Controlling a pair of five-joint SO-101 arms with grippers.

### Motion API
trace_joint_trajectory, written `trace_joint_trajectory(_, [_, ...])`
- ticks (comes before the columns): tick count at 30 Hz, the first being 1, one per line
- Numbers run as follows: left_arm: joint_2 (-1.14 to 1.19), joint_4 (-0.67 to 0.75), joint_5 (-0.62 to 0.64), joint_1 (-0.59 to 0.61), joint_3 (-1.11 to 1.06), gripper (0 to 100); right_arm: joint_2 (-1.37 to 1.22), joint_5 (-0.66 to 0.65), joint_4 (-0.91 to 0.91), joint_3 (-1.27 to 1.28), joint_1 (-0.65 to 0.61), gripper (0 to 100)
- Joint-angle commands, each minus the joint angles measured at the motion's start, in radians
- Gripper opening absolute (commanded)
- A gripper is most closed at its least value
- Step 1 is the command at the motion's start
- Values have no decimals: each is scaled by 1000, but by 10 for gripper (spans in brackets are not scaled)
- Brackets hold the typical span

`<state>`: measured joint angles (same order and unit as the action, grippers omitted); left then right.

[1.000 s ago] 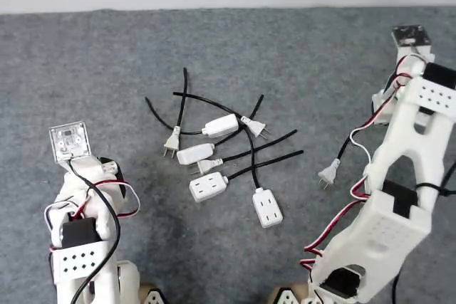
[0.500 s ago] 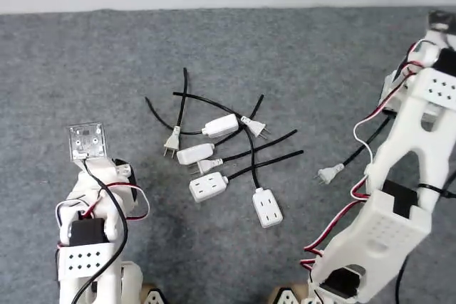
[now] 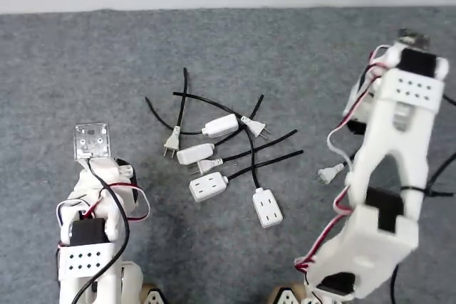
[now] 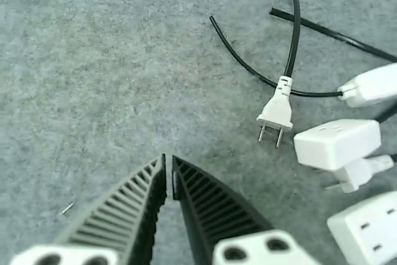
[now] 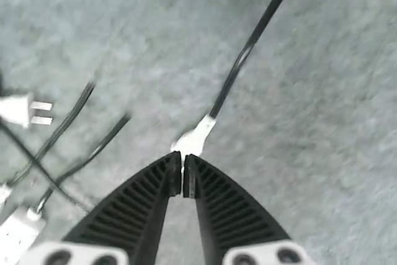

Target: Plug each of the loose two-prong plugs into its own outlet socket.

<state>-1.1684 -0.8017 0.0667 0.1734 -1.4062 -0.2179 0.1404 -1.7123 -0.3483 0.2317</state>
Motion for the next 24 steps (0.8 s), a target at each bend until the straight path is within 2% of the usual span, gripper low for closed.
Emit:
trace_joint_trajectory(1, [-12,20,-17,-5,-5,16,200,12,117,238,-47,12])
trace_joint_trajectory(6, [-12,20,-18,-5,-7,16,266,14,311,517,-45,26])
trace_joint_trajectory(11, [-11,20,-18,-5,-7,16,266,100,374,643,-47,143])
trace_joint_trajectory(17, [-11,20,-18,-5,-8,16,272,164,575,804,-50,144])
trace_joint_trajectory(24, [-11,20,-18,-3,-8,16,268,198,645,832,-41,144])
